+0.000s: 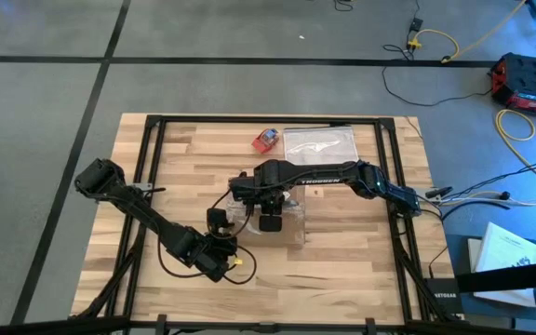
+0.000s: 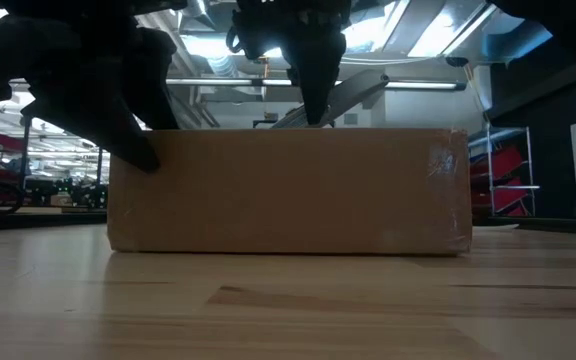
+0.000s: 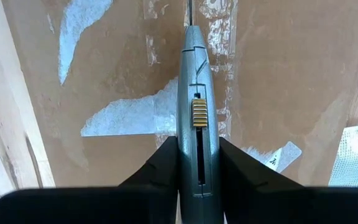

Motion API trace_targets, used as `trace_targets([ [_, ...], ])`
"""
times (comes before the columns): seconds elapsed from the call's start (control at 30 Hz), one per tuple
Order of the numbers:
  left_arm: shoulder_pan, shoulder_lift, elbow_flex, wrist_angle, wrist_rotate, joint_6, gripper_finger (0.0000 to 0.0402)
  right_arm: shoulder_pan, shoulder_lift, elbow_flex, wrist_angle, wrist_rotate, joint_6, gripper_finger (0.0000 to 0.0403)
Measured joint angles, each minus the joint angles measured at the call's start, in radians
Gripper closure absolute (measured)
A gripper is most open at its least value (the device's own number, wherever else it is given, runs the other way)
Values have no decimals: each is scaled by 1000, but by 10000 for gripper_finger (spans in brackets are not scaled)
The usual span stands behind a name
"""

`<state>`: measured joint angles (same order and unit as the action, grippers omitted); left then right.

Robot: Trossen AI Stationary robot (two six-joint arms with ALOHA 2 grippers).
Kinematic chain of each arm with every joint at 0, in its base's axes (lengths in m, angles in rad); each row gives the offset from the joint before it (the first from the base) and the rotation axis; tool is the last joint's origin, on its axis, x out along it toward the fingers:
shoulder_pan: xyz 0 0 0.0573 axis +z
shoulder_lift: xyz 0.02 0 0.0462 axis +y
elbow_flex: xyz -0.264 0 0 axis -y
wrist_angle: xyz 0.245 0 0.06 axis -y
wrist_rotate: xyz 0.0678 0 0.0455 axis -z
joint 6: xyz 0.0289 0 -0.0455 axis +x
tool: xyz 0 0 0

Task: Unpack boxes
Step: Open the box using the silver cutter

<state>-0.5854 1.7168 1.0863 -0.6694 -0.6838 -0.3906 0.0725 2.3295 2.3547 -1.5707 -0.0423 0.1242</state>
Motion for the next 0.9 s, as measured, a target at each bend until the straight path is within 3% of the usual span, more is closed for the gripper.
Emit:
trace_targets([
  [0.9, 0, 0, 0, 0, 0, -3, 122, 0, 0, 0, 0, -13, -2, 340],
])
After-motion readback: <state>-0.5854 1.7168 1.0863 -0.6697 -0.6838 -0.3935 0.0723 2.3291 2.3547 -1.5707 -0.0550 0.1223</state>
